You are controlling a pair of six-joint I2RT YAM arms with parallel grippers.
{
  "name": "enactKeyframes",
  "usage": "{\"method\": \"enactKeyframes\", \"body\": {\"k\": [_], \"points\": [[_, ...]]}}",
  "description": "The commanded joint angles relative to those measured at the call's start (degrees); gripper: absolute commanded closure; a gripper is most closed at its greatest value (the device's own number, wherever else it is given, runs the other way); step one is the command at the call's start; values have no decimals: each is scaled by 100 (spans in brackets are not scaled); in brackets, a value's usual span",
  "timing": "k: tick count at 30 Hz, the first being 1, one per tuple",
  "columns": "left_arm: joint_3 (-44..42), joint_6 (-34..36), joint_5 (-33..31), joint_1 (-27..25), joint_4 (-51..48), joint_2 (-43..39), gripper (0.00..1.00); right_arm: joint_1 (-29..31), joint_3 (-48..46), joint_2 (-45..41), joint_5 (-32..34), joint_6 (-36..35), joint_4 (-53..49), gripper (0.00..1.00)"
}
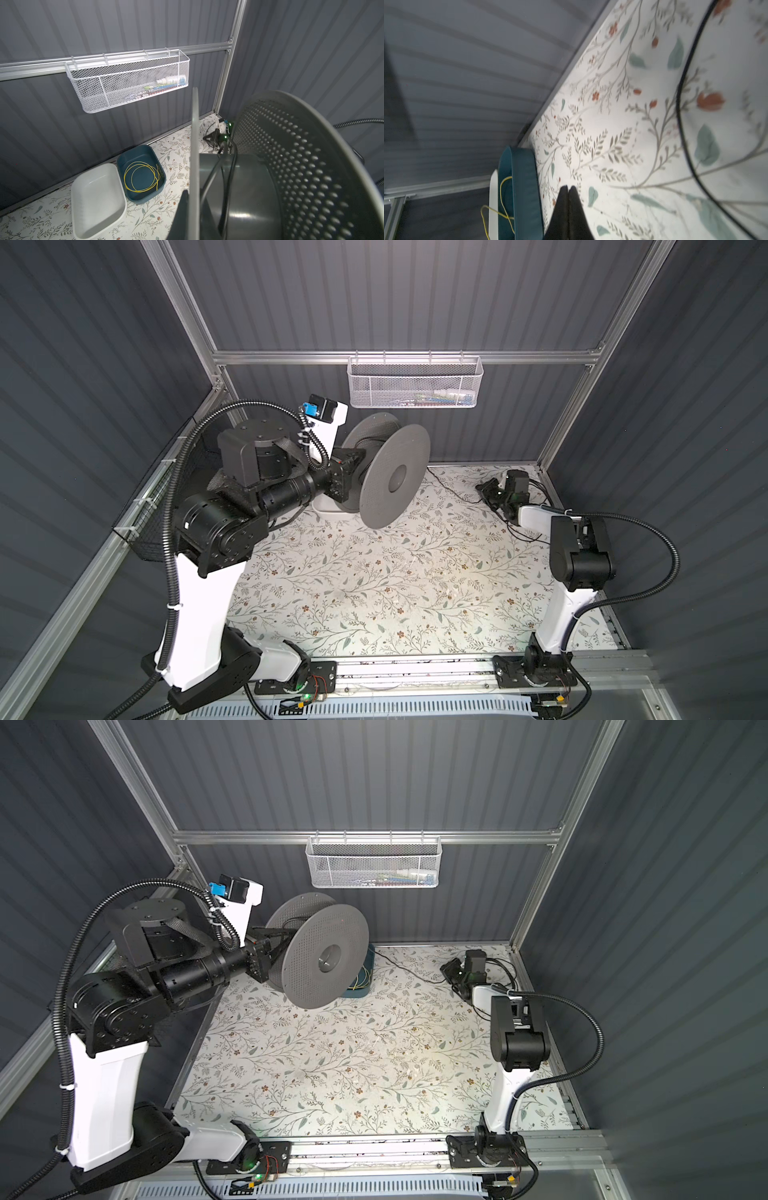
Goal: Wrap the cables
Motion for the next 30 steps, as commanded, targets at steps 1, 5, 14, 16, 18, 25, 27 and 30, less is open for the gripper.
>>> {"method": "enactKeyframes", "body": {"k": [1,5,14,16,18,25,27,30], "points": [[-259,-310,-851,25,1279,168,100,490,-561,-535,-82,-89,382,100],[-413,-476,-1831,82,1842,388,100,889,-1223,-1172,268,-213,516,100],[-2075,551,-4513,84,3852,522,100,2359,-1526,-2862,527,-907,-173,100],[-2558,1157,-5145,114,4476,590,100,2619,-1125,-3135,521,-1069,-513,100],[-2835,1562,-5429,131,4838,733,100,2751,-624,-3308,299,-1078,-736,100],[-3347,1972,-5941,297,5329,1037,100,2803,418,-3671,-498,-875,-1122,100],[-3450,1984,-6054,402,5400,1107,100,2804,547,-3801,-596,-781,-1187,100],[-3520,1841,-6100,592,5273,1219,100,2799,717,-3956,-753,-739,-1310,100]]}}
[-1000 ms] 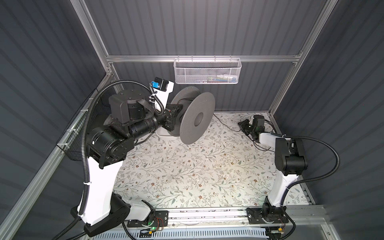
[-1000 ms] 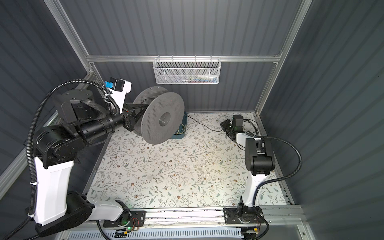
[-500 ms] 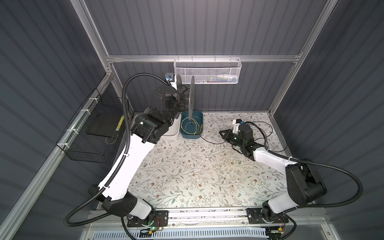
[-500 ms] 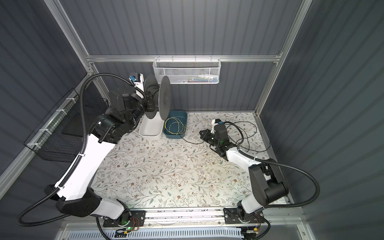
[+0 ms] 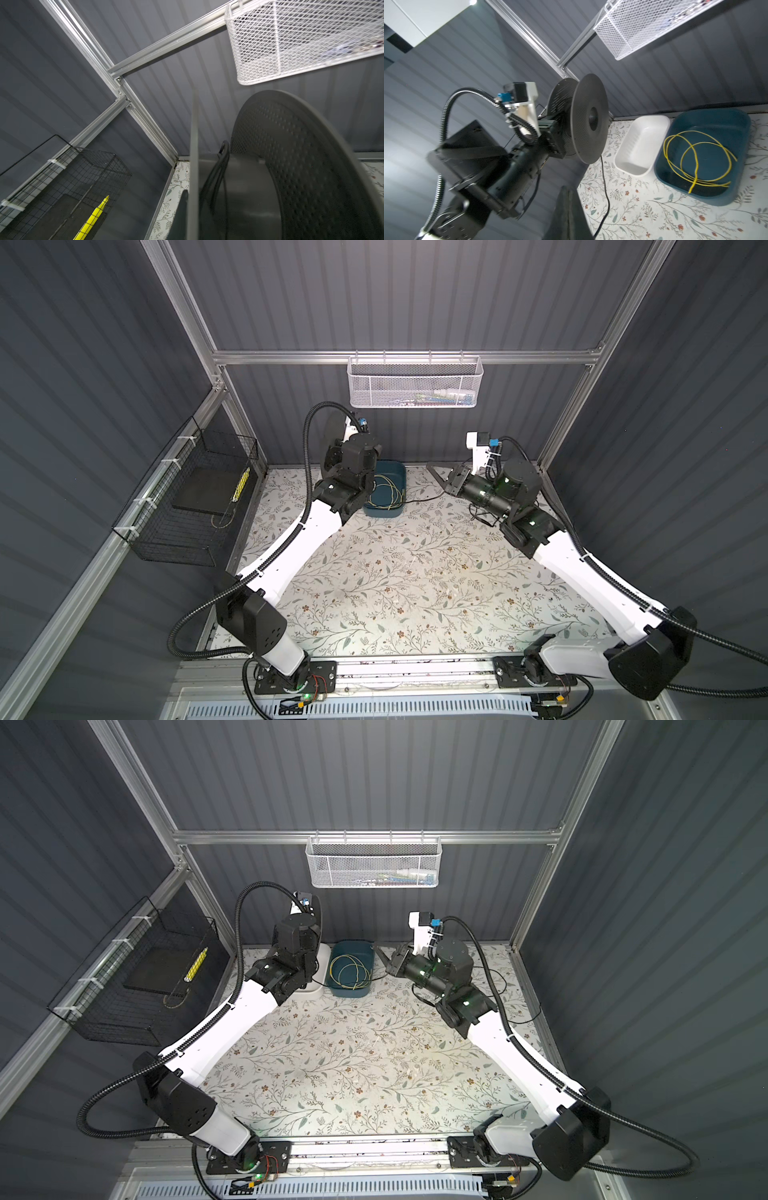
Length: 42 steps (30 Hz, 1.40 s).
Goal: Wrap the cables
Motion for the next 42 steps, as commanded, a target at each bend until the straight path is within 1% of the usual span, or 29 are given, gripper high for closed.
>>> {"method": "enactKeyframes", "body": {"k": [1,4,6,8,11,15,17,18,20,23,26,29,31,35,38,40,42], "points": [[-10,59,-448,208,606,24,100,-7,242,-156,-382,46,-345,100],[-110,137,-401,240,535,101,100,-135,373,-235,-561,114,-422,100],[-208,273,-411,238,509,151,100,-319,443,-232,-682,230,-404,100],[-383,217,-247,233,266,69,100,-547,564,-181,-764,236,-439,100],[-638,-82,125,219,-284,-235,100,-964,773,-41,-868,282,-443,100],[-910,-152,364,153,-1013,-621,100,-1619,1053,268,-992,523,-247,99],[-942,-349,521,141,-1727,-760,100,-1930,1213,478,-1109,736,-24,95],[-1002,-340,653,119,-1876,-836,100,-2038,1322,579,-1151,799,14,93],[-1204,-397,659,-21,-2215,-1034,100,-2228,1590,822,-1218,868,66,92],[-1551,-498,956,-193,-2602,-1437,100,-2466,1946,1164,-1213,939,89,89],[-1691,-665,1135,-243,-3030,-1851,100,-2755,2190,1489,-1249,1187,277,88],[-1875,-784,1087,-243,-3393,-2212,100,-3052,2379,1761,-1247,1379,389,87],[-1969,-879,1049,-243,-3636,-2403,100,-3221,2541,1951,-1250,1472,451,88],[-2052,-994,898,-243,-3955,-2788,100,-3508,2861,2356,-1160,1556,382,87],[-1963,-1034,808,-243,-4227,-3039,100,-3678,3107,2679,-1125,1569,281,87],[-1814,-1067,790,-237,-4458,-3135,100,-3763,3402,2959,-1090,1474,41,87],[-1587,-1067,778,-242,-4698,-3183,100,-3786,3715,3267,-1038,1398,-185,92]]}}
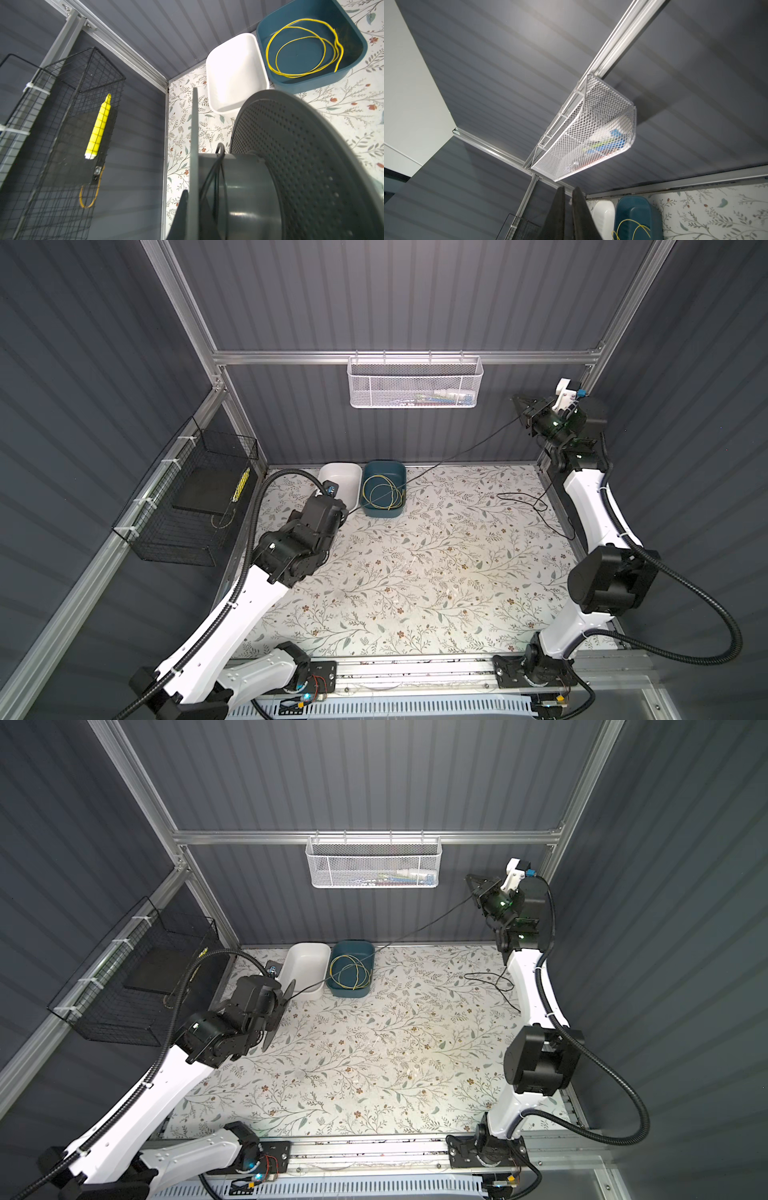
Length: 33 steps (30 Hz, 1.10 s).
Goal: Wrap the cables
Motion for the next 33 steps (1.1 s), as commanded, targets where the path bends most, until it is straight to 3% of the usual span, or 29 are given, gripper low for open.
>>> {"method": "enactKeyframes", "body": {"k": [1,4,11,16,21,28,33], "points": [[546,-111,-232,24,-545,-162,100,-52,545,429,151,-120,-337,94],[1099,-48,-40,28,-921,-98,100,34,945,855,438,-268,-620,100],[1746,296,1369,24,-1443,23,100,209,1780,1732,963,-531,-1261,100],[1885,510,1984,24,-1247,-165,100,241,1945,2078,1256,-800,-1641,100],[2435,303,2600,28,-758,-64,100,468,833,1794,1618,-1308,-1487,100],[3560,-34,3678,24,193,589,100,993,-1566,1008,2117,-1891,-706,100],[4242,-583,3796,32,863,1130,100,1455,-2775,557,2351,-2196,-386,100]]}}
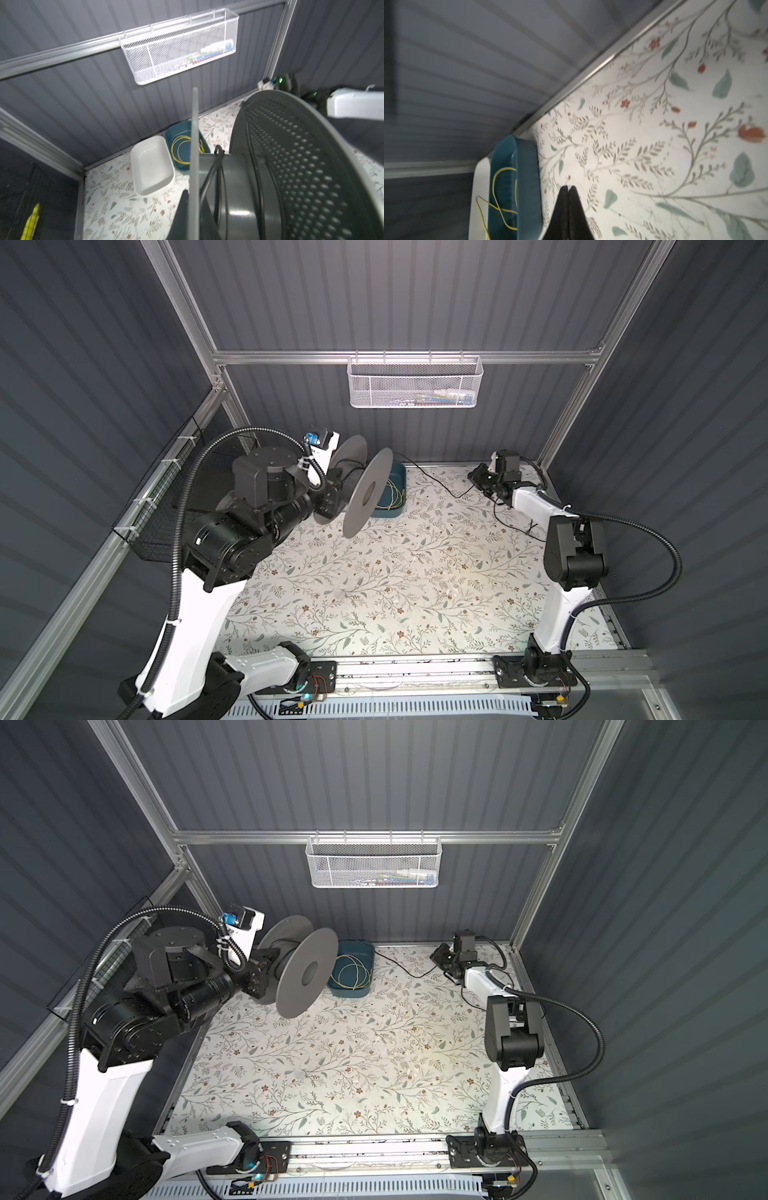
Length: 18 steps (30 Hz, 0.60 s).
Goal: Wrap the cables
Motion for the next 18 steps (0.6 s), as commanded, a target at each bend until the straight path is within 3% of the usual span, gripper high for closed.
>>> {"method": "enactKeyframes", "body": {"k": [1,7,10,14,18], "points": [[449,-554,193,33,1049,252,100,289,-623,-440,311,-390,594,100],[910,-954,320,77,1688,685,100,1053,-1526,-747,673,-702,784,100],[1034,-1018,-386,85,1836,929,100,1451,-2014,-1012,755,-734,960,100],[989,-907,-1857,85,2021,1313,100,2086,-2648,-1743,1131,-847,1108,100],[497,-563,-3020,94,2755,1555,100,2540,-2992,-2680,1281,-966,930,100]]}}
